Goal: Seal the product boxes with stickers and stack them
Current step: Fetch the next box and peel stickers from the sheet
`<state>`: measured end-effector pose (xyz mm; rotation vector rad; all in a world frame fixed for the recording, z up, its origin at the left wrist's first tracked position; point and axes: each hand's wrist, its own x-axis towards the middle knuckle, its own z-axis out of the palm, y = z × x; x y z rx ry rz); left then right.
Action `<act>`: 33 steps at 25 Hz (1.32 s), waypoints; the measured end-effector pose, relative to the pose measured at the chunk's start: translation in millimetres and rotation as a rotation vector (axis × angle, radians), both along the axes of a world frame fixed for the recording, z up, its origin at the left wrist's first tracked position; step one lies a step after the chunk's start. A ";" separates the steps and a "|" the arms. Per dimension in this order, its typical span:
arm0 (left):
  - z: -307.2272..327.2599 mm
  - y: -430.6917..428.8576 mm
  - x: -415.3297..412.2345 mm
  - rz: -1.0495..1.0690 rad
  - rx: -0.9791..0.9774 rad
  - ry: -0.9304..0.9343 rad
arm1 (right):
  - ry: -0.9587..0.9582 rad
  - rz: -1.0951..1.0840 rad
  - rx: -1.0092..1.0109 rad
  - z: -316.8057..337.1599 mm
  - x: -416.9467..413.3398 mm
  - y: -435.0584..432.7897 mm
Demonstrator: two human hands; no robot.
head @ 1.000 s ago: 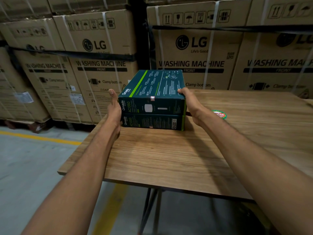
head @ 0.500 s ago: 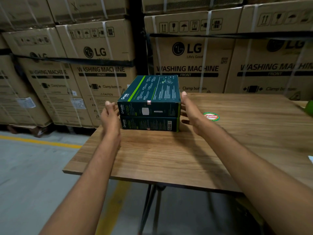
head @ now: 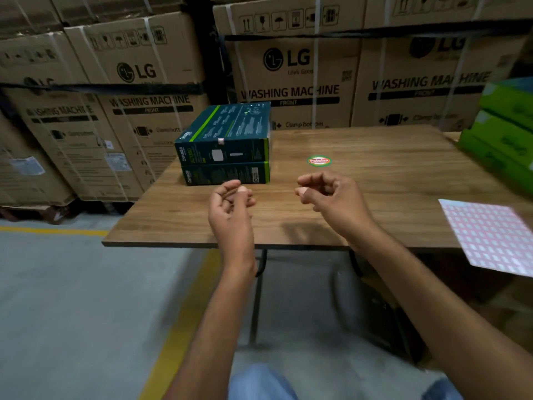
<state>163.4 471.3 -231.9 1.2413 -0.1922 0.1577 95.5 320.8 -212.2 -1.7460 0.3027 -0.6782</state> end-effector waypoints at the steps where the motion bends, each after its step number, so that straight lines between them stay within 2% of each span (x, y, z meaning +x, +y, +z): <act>1: -3.4 -9.4 -20.4 -0.050 0.013 -0.002 | -0.008 -0.021 -0.014 -3.7 -16.6 -3.4; 5: -9.4 -44.1 -80.8 -0.228 0.054 -0.028 | -0.043 -0.153 -0.042 -13.8 -84.3 -24.4; 10: -2.7 -86.0 -124.3 -0.344 0.066 -0.057 | -0.083 -0.279 -0.111 -11.3 -149.7 -67.8; 19: 38.9 -215.0 -141.6 -0.602 0.092 -0.155 | -0.175 -0.554 -0.182 19.2 -200.1 -181.4; 25: 64.6 -327.7 -162.2 -0.880 0.195 -0.143 | -0.090 -0.878 -0.310 28.7 -225.0 -290.6; 28: 67.3 -382.4 -168.1 -0.956 0.248 -0.118 | 0.005 -1.034 -0.396 32.8 -235.7 -349.8; 30: 62.7 -417.3 -170.2 -0.975 0.333 -0.159 | 0.114 -1.090 -0.442 34.2 -239.7 -392.3; 33: 52.5 -455.1 -169.2 -0.936 0.497 -0.317 | 0.307 -1.083 -0.497 32.0 -241.5 -439.2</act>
